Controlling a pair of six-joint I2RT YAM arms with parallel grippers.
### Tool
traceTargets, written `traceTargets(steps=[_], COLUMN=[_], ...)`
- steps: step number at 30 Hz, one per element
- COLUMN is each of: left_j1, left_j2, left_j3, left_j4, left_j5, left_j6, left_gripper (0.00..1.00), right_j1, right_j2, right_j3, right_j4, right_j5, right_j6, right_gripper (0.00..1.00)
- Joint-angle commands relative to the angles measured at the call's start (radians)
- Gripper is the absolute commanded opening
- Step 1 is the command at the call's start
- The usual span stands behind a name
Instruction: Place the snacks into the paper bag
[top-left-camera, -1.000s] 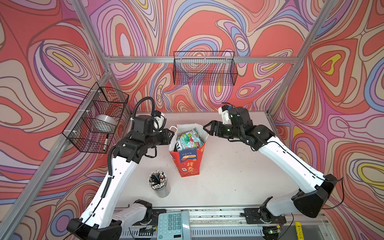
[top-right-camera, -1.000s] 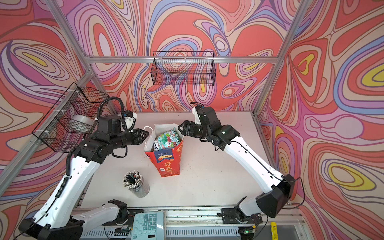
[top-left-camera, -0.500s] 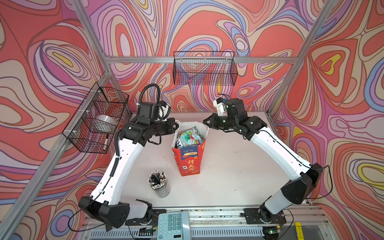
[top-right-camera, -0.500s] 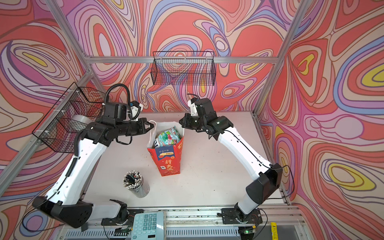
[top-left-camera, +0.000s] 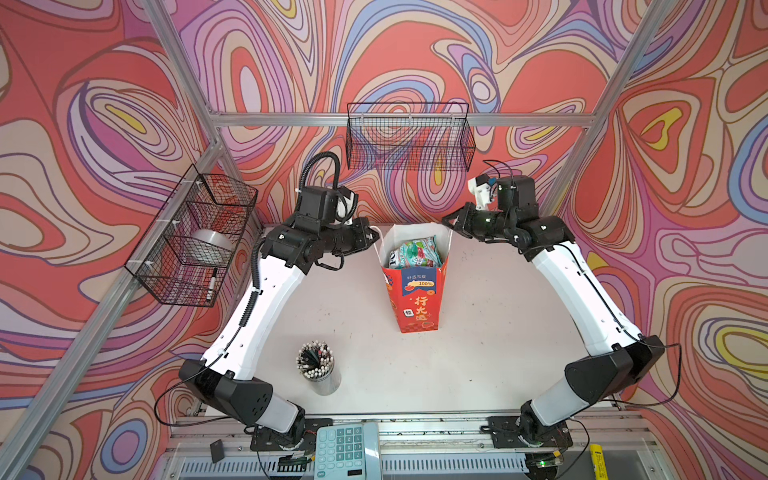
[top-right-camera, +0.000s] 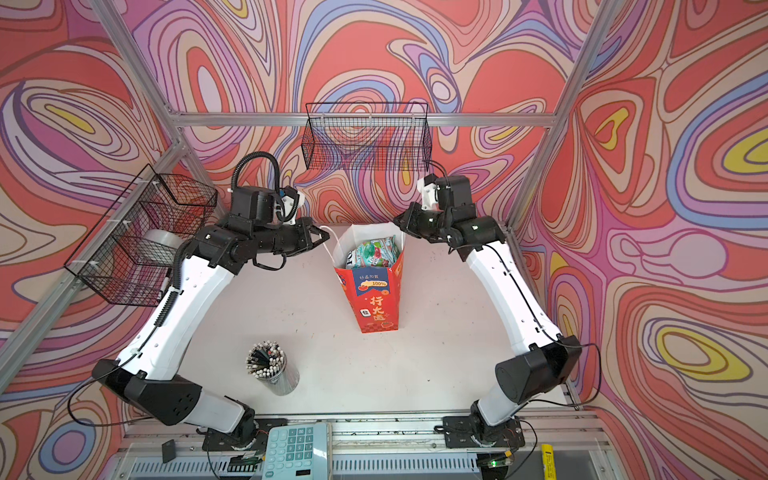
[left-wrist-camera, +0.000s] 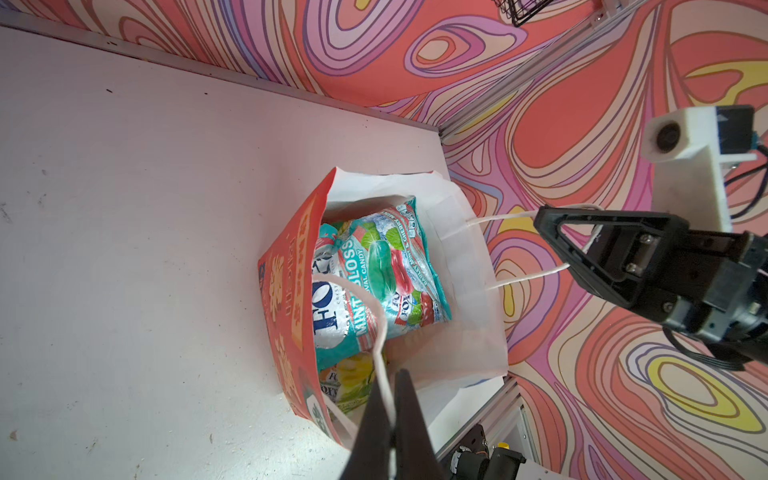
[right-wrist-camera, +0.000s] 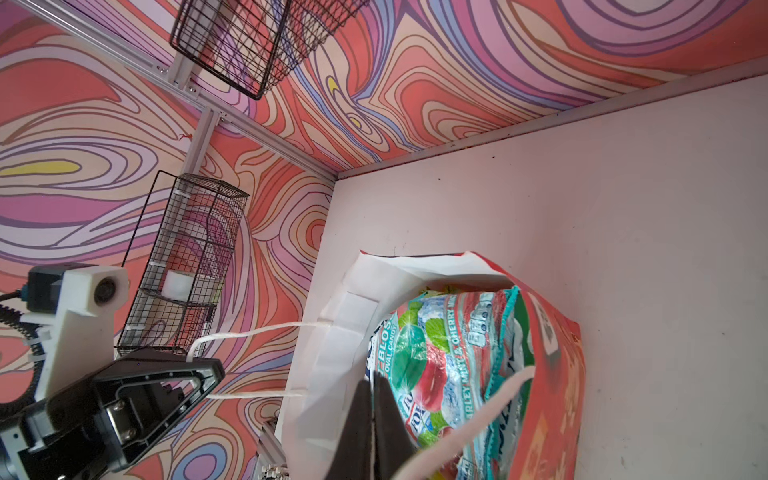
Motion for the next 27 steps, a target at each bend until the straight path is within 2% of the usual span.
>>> traceTargets(steps=[1,4,10,11,13,15,17,20,21,23,24,27], left_j1=[-0.014,-0.023,-0.039,-0.039,-0.039,-0.039,-0.039,-0.039,-0.04,-0.039,-0.038,-0.038], left_j2=[-0.044,-0.03,-0.118,-0.128,-0.147,-0.168,-0.189,-0.237,-0.253,-0.292,-0.315,-0.413], left_j3=[-0.017,-0.021,-0.191,-0.207,-0.234,-0.249,-0.245,-0.255,-0.258,-0.272,-0.292,-0.382], left_j4=[0.172,0.146,0.252,0.26,0.277,0.28,0.266,0.232,0.211,0.157,0.149,0.154], left_j5=[-0.016,0.017,-0.001,0.006,0.014,0.002,-0.01,-0.033,-0.046,-0.061,-0.061,-0.076], left_j6=[-0.03,-0.029,-0.046,-0.047,-0.048,-0.046,-0.037,-0.012,-0.002,0.028,0.037,0.044], left_gripper=[0.0,0.0,0.0,0.0,0.04,0.24,0.42,0.67,0.74,0.94,1.0,1.0], right_j1=[0.006,0.006,0.006,0.006,0.005,0.004,0.004,0.004,0.004,0.004,0.004,0.004], right_j2=[-0.04,-0.056,-0.074,-0.081,-0.098,-0.12,-0.15,-0.192,-0.205,-0.24,-0.257,-0.331], right_j3=[-0.025,-0.066,-0.153,-0.163,-0.18,-0.197,-0.213,-0.207,-0.208,-0.231,-0.24,-0.263], right_j4=[0.122,0.142,0.155,0.154,0.154,0.152,0.148,0.088,0.07,0.046,0.037,0.004], right_j5=[-0.085,-0.094,-0.115,-0.106,-0.086,-0.072,-0.052,0.007,0.02,0.032,0.033,0.095], right_j6=[0.003,-0.007,-0.012,-0.016,-0.02,-0.007,0.016,0.039,0.047,0.064,0.065,0.04], right_gripper=[0.0,0.0,0.0,0.06,0.28,0.51,0.65,0.8,0.83,0.88,0.91,0.98])
